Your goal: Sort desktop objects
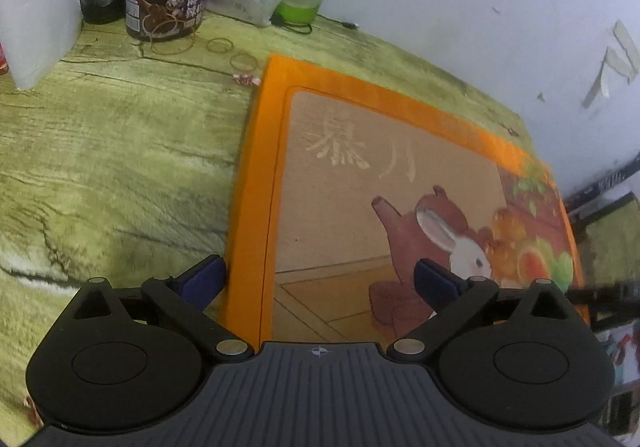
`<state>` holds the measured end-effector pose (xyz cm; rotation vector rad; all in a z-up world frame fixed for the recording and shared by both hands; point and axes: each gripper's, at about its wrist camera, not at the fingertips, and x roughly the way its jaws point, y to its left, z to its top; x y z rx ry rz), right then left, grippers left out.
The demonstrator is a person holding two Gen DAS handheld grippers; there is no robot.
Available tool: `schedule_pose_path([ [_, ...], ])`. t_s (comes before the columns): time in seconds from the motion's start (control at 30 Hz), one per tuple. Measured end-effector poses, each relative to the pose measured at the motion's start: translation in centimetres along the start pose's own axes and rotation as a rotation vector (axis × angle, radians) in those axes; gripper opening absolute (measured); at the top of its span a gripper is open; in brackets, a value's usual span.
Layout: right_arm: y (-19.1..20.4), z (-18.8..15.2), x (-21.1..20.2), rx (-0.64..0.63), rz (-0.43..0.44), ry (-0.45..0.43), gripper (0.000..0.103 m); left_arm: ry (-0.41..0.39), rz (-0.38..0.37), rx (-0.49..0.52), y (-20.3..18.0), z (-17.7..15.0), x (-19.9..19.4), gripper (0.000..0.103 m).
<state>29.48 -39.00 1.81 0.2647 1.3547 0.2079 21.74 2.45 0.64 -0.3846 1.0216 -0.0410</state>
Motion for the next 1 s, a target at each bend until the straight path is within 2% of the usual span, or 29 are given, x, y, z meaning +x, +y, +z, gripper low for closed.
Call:
schedule_pose_path([
  [0.17,0.8,-1.7,0.3,-0.004,-0.031,-0.019,0.094,-0.001,-0.012,0.026,0.8,1.3,0.2,0.101],
  [0.23,1.1,-1.9,-0.2,-0.017,-0.049,-0.034,0.090,-0.001,-0.017,0.036,1.2,1.8,0.3,0.099],
  [0.27,1.0,-1.8,-0.9,-0.006,-0.049,-0.052,0.083,-0.003,-0.018,0.042,1.3,2.1,0.2,0.099],
  [0.3,0.9,-1.7,-1.7,0.004,-0.048,-0.073,0.077,-0.025,-0.007,0.061,1.5,2.2,-0.7,0.099],
  [0.43,2.4,-2.4,-5.6,-0.078,-0.086,-0.159,0.072,-0.084,0.003,0.209,0.8,1.8,-3.5,0.098],
  [0.5,3.7,-3.1,-6.0,-0.145,-0.116,-0.140,0.060,-0.077,-0.010,0.296,-0.1,1.1,-4.0,0.094],
  [0.57,5.2,-4.0,-5.4,-0.210,-0.148,-0.100,0.048,-0.068,0.005,0.390,-1.6,0.4,-4.1,0.082],
  [0.7,7.2,-5.5,-3.3,-0.318,-0.242,-0.041,0.035,-0.050,0.037,0.550,-4.1,-1.2,-3.2,0.071],
  [0.77,7.6,-6.0,-2.3,-0.334,-0.267,-0.014,0.031,-0.027,0.042,0.575,-4.6,-1.6,-2.6,0.063],
  [0.83,7.7,-6.3,-1.5,-0.348,-0.291,0.008,0.031,-0.005,0.049,0.599,-4.9,-2.1,-2.1,0.061],
  [1.0,7.6,-6.2,-1.3,-0.334,-0.289,0.032,0.031,0.014,0.058,0.613,-4.8,-2.4,-1.5,0.061],
])
